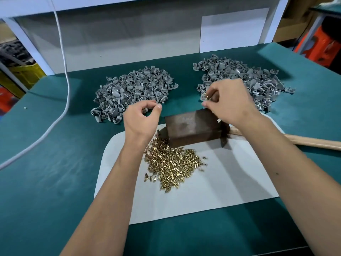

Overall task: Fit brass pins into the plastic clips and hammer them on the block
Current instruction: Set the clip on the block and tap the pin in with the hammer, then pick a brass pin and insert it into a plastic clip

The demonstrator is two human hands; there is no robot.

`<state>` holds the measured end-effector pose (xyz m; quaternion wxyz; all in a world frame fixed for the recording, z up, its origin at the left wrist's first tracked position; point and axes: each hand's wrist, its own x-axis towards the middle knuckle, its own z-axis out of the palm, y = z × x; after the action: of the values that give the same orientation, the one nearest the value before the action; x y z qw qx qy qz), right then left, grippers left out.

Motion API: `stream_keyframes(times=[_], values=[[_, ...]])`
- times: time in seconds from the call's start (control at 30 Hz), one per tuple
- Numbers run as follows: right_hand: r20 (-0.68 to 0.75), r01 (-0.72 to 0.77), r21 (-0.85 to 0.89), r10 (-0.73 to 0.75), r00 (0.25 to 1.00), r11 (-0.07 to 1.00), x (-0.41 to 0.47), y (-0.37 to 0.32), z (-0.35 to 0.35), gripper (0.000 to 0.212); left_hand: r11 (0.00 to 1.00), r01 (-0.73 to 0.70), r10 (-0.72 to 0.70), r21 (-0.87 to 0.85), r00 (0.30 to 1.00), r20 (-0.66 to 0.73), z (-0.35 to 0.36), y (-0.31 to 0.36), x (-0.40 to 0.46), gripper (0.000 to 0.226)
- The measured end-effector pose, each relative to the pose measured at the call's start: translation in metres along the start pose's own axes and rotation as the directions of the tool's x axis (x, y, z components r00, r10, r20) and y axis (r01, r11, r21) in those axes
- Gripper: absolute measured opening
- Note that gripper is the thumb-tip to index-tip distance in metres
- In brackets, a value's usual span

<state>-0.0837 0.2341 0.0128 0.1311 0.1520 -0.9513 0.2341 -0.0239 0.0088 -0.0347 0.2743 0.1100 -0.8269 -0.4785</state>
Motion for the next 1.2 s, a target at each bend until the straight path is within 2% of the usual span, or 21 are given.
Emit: stream_keyframes(times=[0.1, 0.17, 0.23, 0.3, 0.4, 0.47, 0.6, 0.7, 0.87, 1.0, 1.1, 1.2], values=[[-0.032, -0.132, -0.071, 0.130, 0.991, 0.989, 0.016, 0.013, -0.004, 0.028, 0.982, 0.023, 0.001, 0.186, 0.992, -0.126, -0.007, -0.011, 0.005, 0.009], [-0.039, -0.125, -0.063, 0.123, 0.992, 0.990, 0.022, 0.011, -0.006, 0.032, 0.961, 0.039, 0.010, 0.274, 0.985, -0.174, -0.010, -0.019, 0.008, 0.011], [0.004, -0.020, -0.020, 0.020, 1.000, 1.000, 0.021, -0.004, -0.008, 0.029, 0.934, 0.051, 0.009, 0.353, 0.986, -0.169, -0.014, -0.025, 0.010, 0.017], [0.135, 0.180, 0.014, -0.180, 0.974, 0.984, 0.014, -0.029, -0.008, 0.021, 0.923, 0.097, -0.047, 0.372, 0.989, -0.142, -0.018, -0.030, 0.012, 0.017], [0.340, 0.453, 0.085, -0.453, 0.824, 0.887, -0.001, -0.075, 0.000, 0.011, 0.923, 0.159, -0.130, 0.351, 0.986, -0.105, -0.020, -0.031, 0.014, 0.015], [0.427, 0.551, 0.144, -0.553, 0.715, 0.822, -0.010, -0.101, 0.009, 0.010, 0.928, 0.187, -0.162, 0.322, 0.982, -0.101, -0.022, -0.028, 0.015, 0.016], [0.585, 0.599, 0.238, -0.605, 0.540, 0.765, -0.028, -0.130, 0.025, 0.013, 0.947, 0.214, -0.197, 0.240, 0.976, -0.093, -0.028, -0.023, 0.014, 0.024], [0.652, 0.588, 0.261, -0.589, 0.477, 0.766, -0.038, -0.134, 0.033, 0.015, 0.955, 0.192, -0.174, 0.228, 0.980, -0.100, -0.031, -0.023, 0.016, 0.012], [0.696, 0.579, 0.290, -0.584, 0.419, 0.762, -0.047, -0.141, 0.040, 0.014, 0.979, 0.172, -0.157, 0.113, 0.979, -0.128, -0.031, -0.019, 0.019, 0.009], [0.723, 0.557, 0.319, -0.577, 0.381, 0.767, -0.047, -0.141, 0.042, 0.022, 0.970, 0.244, -0.242, 0.001, 0.960, -0.141, -0.030, -0.023, 0.019, 0.009], [0.673, 0.552, 0.341, -0.608, 0.422, 0.761, -0.046, -0.138, 0.041, 0.015, 0.956, 0.257, -0.277, -0.145, 0.950, -0.143, -0.030, -0.021, 0.020, 0.009], [0.539, 0.519, 0.377, -0.637, 0.551, 0.767, -0.037, -0.127, 0.032, 0.006, 0.890, 0.230, -0.274, -0.394, 0.960, -0.058, -0.031, -0.016, 0.019, 0.006]])
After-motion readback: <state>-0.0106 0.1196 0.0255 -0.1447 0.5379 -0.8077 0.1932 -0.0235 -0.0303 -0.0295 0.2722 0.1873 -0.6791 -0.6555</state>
